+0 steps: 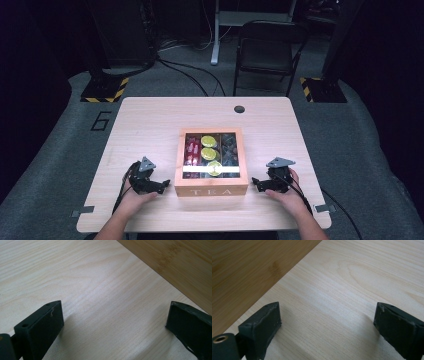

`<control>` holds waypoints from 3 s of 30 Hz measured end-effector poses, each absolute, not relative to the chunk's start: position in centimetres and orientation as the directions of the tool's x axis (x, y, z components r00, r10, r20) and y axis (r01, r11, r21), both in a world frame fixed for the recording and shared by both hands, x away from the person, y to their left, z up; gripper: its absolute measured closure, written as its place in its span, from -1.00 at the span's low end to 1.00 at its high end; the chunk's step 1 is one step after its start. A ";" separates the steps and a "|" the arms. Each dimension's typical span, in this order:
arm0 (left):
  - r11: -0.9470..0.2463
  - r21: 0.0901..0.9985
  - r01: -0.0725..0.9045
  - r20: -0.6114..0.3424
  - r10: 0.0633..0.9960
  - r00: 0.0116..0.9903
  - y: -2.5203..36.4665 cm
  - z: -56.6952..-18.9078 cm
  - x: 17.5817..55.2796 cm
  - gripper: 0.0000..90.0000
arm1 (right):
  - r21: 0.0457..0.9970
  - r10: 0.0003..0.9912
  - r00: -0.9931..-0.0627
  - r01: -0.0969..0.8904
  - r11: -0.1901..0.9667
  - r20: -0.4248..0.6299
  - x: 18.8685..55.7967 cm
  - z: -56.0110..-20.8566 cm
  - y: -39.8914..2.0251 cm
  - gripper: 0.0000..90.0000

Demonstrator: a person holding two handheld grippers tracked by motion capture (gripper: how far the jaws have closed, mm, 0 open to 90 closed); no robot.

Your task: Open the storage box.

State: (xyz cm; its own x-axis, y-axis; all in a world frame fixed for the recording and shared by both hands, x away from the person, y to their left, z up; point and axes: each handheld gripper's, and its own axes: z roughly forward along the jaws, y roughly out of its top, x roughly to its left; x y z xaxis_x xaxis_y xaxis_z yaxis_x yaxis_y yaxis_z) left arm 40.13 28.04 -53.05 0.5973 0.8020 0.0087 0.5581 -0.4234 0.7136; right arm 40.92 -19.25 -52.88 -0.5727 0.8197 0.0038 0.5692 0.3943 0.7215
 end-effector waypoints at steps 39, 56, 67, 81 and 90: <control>-0.441 0.707 0.554 0.014 0.791 0.612 28.6 -52.4 39.9 -0.58 | 0.683 0.822 -0.569 0.603 0.412 0.007 40.8 -52.0 -19.1 -0.50; -0.365 0.700 0.614 -0.093 0.806 0.585 28.3 -50.9 39.3 -0.31 | 0.720 0.806 -0.592 0.557 0.413 -0.005 39.8 -50.3 -19.3 -0.27; -0.353 0.748 0.562 -0.080 0.792 0.605 27.7 -49.2 37.8 -0.31 | 0.751 0.800 -0.599 0.537 0.385 0.019 38.8 -49.1 -19.2 -0.19; -0.321 0.763 0.561 -0.101 0.798 0.594 28.0 -48.6 37.3 -0.25 | 0.790 0.807 -0.587 0.524 0.320 0.063 37.9 -47.5 -19.8 -0.13; -0.312 0.789 0.528 -0.086 0.796 0.599 28.0 -47.7 36.4 -0.25 | 0.838 0.800 -0.596 0.472 0.275 0.073 37.0 -45.6 -19.6 -0.12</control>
State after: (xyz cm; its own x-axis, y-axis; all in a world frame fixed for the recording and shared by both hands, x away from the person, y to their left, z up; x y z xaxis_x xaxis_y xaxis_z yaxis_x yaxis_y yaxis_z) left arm 36.41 27.97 -47.65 0.5993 0.7959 -0.0861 0.5284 -0.3125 0.7894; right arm 36.96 -19.59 -45.57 -0.5955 0.8000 0.0732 0.4717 0.2745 0.8379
